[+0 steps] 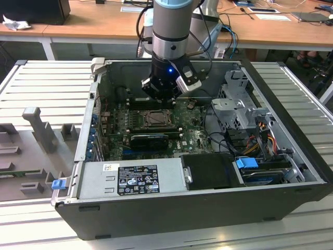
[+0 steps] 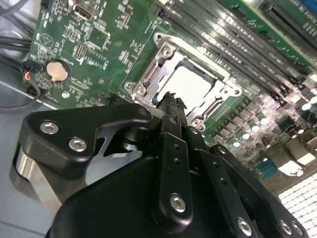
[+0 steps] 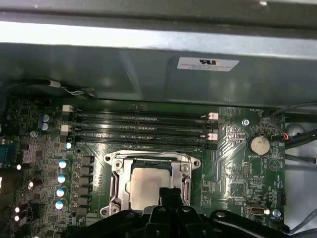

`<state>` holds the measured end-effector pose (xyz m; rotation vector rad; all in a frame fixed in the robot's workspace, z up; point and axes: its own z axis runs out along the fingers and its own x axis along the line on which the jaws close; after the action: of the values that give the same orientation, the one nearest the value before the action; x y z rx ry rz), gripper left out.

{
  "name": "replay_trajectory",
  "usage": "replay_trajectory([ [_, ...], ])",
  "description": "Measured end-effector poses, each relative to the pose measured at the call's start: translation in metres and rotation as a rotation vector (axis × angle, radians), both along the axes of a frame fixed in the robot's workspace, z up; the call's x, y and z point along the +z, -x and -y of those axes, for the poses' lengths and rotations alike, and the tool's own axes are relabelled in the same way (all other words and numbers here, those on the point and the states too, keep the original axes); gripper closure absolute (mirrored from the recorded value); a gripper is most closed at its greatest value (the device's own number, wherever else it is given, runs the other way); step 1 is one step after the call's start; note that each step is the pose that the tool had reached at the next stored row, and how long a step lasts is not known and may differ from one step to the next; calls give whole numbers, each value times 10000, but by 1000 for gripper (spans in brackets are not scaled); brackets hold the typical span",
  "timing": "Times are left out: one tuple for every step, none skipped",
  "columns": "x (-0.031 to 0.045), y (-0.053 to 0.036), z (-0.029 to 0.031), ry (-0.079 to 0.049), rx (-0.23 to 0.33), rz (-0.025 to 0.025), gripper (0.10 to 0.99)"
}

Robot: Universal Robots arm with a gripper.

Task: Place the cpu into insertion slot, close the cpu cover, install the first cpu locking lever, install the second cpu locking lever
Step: 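Install the second cpu locking lever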

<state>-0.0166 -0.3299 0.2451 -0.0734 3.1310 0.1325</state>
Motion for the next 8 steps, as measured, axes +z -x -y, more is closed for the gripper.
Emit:
replay_trajectory([
  [0,0,15,0,0,0,980],
  [0,1,40,0,0,0,980],
  [0,1,62,0,-1,0,980],
  [0,1,90,0,-1,-1,980],
  [-1,1,130,-1,-2,-3,980],
  [-2,1,164,-2,0,-5,980],
  [-2,1,192,-10,0,-5,980],
  [-2,1,222,-33,0,-5,980],
])
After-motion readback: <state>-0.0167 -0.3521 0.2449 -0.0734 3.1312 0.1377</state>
